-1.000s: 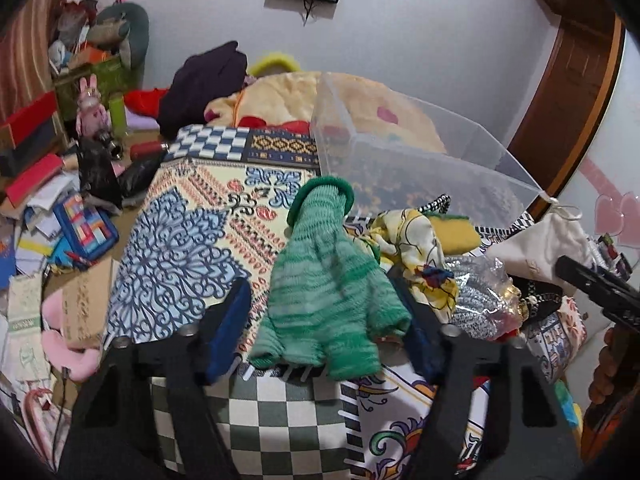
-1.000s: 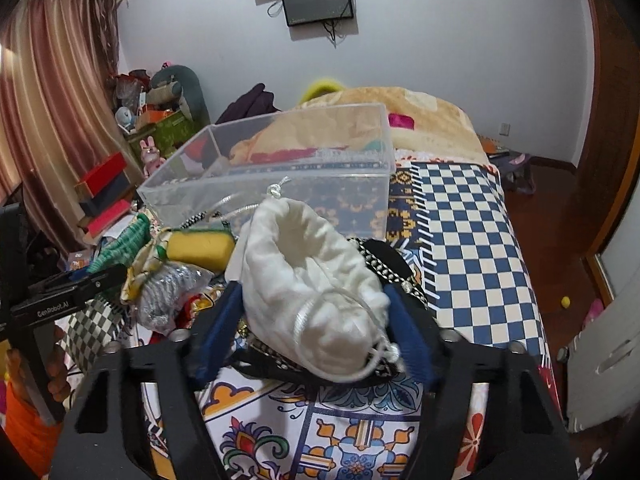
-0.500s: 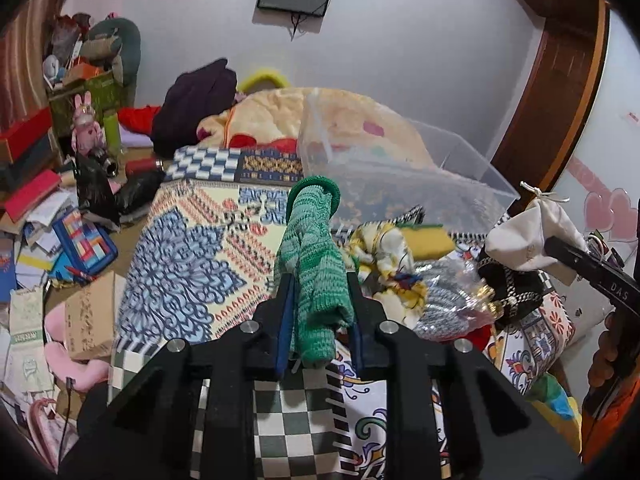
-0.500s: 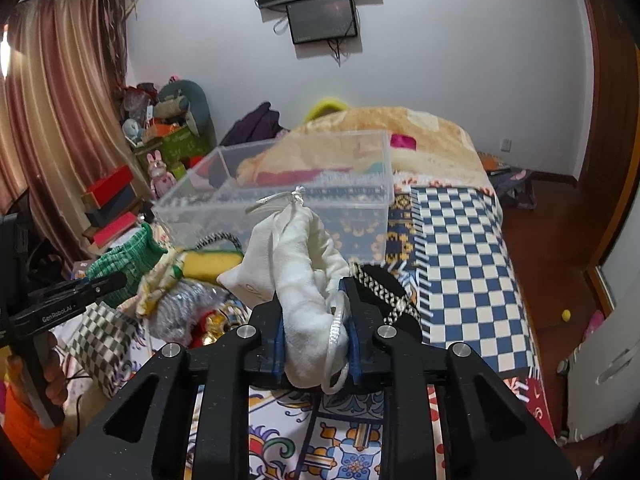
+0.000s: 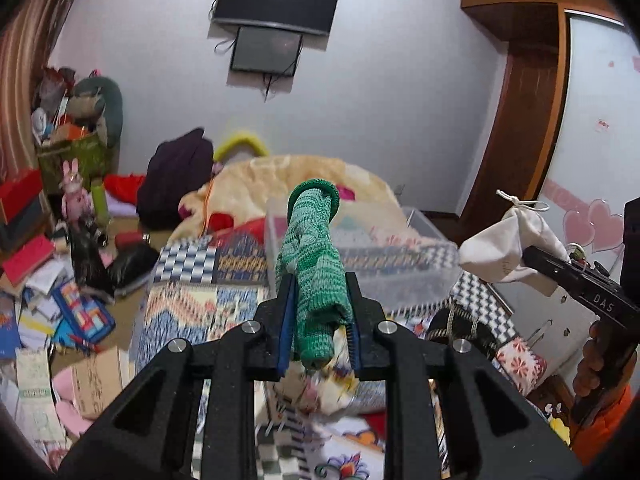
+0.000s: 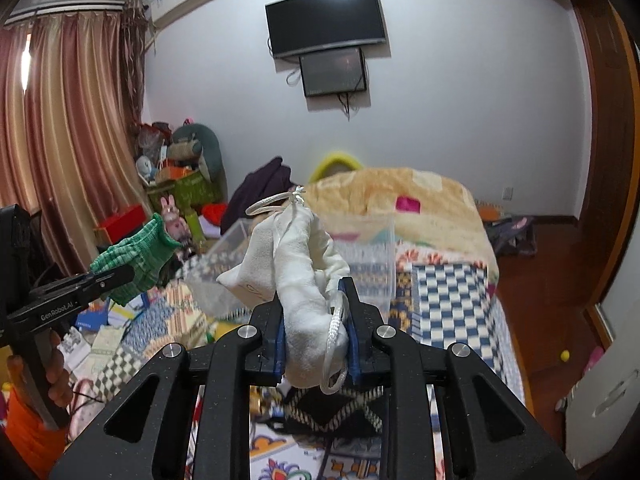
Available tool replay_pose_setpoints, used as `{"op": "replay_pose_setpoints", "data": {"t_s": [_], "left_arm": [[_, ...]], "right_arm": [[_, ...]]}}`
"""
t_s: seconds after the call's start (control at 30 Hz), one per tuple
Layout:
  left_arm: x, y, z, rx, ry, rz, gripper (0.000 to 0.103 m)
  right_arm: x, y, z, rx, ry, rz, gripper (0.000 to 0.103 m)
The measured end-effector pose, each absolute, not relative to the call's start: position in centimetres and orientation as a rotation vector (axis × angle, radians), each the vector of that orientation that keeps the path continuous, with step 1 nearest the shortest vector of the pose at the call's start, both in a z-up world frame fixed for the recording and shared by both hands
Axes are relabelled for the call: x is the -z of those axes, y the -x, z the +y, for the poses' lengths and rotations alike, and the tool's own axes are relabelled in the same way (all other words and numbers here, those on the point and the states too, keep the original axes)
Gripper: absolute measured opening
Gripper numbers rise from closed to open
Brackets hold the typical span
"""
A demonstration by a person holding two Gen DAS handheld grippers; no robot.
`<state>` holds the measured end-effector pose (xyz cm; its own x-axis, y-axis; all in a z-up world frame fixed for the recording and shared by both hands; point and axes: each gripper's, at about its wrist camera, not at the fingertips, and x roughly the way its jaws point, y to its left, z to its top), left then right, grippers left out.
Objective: Organize soft objects
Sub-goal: 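Carry the glove and pouch into the clear plastic box and open both grippers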
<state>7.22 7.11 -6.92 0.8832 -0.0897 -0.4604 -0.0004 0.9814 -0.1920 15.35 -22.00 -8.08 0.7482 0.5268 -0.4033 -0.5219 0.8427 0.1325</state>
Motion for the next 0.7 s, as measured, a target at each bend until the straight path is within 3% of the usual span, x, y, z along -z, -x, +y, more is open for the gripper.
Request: {"op": "replay_pose_setpoints", "data": {"t_s": [0.37, 0.7], "left_arm": [[5.3, -12.5, 5.8, 0.07, 0.178, 0.473, 0.022], [7.2, -18.2, 5.8, 0.067, 0.183, 0.562, 0.022]], "right_arm": [[7.6, -18.1, -19.7, -0.574, -0.048, 0.428, 0.021], [9.3, -22.5, -17.3, -0.558, -0.038, 0.518, 0.021]]}}
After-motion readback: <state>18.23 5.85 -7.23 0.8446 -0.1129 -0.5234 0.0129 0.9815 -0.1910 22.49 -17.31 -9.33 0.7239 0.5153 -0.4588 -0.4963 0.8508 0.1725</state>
